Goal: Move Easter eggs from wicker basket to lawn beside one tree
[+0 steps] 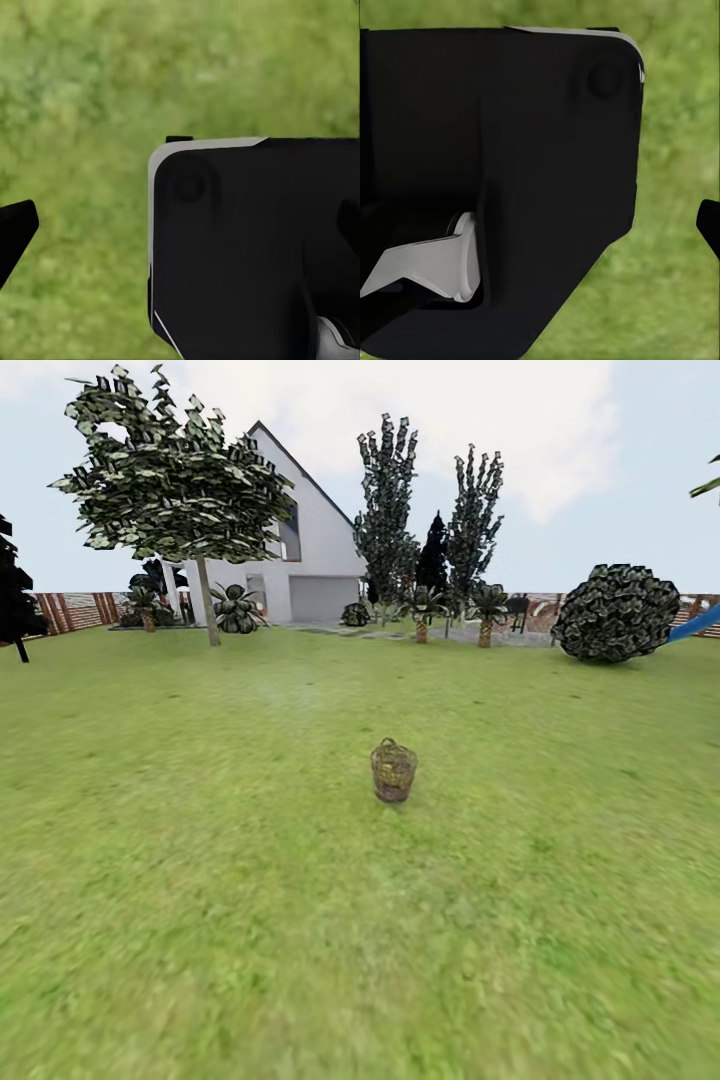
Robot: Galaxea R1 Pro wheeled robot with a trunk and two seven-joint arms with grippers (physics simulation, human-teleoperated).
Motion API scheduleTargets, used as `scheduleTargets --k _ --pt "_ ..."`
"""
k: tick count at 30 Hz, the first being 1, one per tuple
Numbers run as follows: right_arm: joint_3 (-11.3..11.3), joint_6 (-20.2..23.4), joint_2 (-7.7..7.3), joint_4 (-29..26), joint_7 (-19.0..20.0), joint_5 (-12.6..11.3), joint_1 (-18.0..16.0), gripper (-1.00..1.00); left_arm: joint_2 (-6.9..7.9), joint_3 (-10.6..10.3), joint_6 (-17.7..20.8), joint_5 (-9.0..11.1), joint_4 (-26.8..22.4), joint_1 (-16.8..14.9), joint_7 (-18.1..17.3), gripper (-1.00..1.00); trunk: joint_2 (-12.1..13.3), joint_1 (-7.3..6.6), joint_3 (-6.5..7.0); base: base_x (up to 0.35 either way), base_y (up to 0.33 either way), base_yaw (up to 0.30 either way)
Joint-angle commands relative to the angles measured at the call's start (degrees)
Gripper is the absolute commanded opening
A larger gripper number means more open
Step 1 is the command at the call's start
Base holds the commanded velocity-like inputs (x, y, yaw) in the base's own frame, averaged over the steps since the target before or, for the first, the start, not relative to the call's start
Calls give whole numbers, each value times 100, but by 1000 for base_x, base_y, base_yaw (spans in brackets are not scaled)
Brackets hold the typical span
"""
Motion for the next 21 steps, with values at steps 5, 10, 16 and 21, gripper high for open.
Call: scheduleTargets --k 5,10,16,21 --pt "-3 -16 0 3 1 -2 0 100 1 3 -18 0 6 -2 -1 100 -2 4 -1 273 218 38" --pt "-3 -15 0 6 1 -2 1 100 1 3 -18 0 6 -2 -1 100 -2 4 -2 273 218 123" --pt "-3 -15 1 8 1 -2 1 100 1 3 -18 0 6 -2 -1 100 -2 4 -15 273 218 161" --pt "-1 -15 1 4 1 -2 1 100 -1 3 -18 0 6 -2 -1 100 -2 4 -24 273 218 66"
